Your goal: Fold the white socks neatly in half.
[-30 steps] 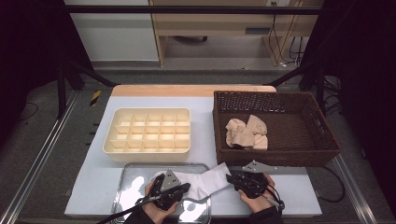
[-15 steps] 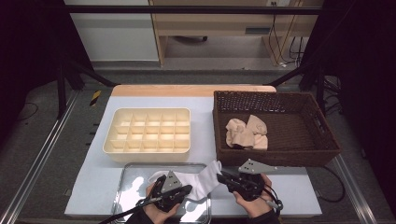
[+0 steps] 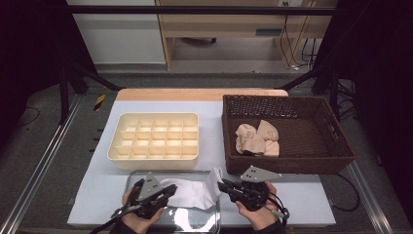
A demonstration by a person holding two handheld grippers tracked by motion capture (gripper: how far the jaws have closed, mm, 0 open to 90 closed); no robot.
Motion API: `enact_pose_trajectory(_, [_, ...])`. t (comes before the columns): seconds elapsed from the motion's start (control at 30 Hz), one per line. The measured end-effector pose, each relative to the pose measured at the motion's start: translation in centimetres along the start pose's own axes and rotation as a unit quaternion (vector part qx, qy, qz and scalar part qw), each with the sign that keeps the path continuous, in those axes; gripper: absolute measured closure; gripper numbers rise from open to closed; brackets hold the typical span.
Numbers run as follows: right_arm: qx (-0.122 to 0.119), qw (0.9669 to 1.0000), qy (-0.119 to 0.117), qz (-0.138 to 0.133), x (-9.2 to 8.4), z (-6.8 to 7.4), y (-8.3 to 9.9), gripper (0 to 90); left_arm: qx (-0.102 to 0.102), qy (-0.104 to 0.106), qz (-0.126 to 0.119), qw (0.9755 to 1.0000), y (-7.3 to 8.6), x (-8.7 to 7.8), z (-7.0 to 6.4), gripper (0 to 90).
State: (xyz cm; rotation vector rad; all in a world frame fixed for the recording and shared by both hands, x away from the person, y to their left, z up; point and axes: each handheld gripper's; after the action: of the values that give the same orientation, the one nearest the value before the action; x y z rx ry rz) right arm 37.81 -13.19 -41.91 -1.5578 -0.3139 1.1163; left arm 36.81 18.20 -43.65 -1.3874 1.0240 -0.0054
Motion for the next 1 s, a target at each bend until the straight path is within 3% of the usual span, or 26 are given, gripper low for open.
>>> enact_pose_trajectory(0.03, [-0.002,1.0000,0.000,0.001,0.2,0.1,-0.2,81.6,-0.016,-0.015,-0.005,0.9997,0.3,-1.0,1.4,85.4])
enact_pose_trajectory(0.07, [-0.002,1.0000,0.000,0.001,0.2,0.1,-0.2,81.6,-0.016,-0.015,-0.005,0.9997,0.3,-1.0,1.4,85.3])
enact_pose_trajectory(0.1, [-0.006,1.0000,-0.003,0.003,0.6,0.5,-0.5,81.7,-0.031,-0.030,-0.009,0.9990,0.9,-1.9,2.7,85.1])
enact_pose_trajectory(0.13, [-0.006,1.0000,-0.003,0.003,0.6,0.5,-0.5,81.7,-0.031,-0.030,-0.009,0.9990,0.9,-1.9,2.7,85.0])
enact_pose_trajectory(0.2, [-0.011,0.9999,-0.007,0.008,1.4,1.2,-1.0,81.7,-0.050,-0.047,-0.012,0.9975,2.0,-2.8,4.1,84.7])
enact_pose_trajectory(0.3, [-0.018,0.9997,-0.011,0.013,2.4,1.9,-1.6,81.6,-0.059,-0.057,0.001,0.9967,2.8,-2.7,4.9,84.7])
enact_pose_trajectory(0.53, [-0.033,0.9988,-0.019,0.029,4.9,3.7,-2.7,81.7,-0.054,-0.060,0.019,0.9965,3.4,-1.5,4.9,85.1])
enact_pose_trajectory(0.7, [-0.055,0.9968,-0.025,0.052,8.3,5.6,-3.3,81.7,-0.049,-0.059,0.022,0.9968,3.6,-1.1,4.7,85.7])
enact_pose_trajectory(1.0, [-0.063,0.9946,-0.038,0.073,11.5,6.9,-3.2,81.5,-0.043,-0.058,0.030,0.9970,3.7,-0.7,4.7,87.2])
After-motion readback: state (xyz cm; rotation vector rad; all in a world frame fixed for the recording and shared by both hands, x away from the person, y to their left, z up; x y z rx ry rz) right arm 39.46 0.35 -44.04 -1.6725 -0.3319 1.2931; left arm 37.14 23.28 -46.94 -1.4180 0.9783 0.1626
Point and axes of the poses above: each handheld gripper's, and its own axes: x roughly forward along the jaws, y roughly out of its underside, z roughly to its left, and after that the axes turned 10 degrees about -x, right-handed
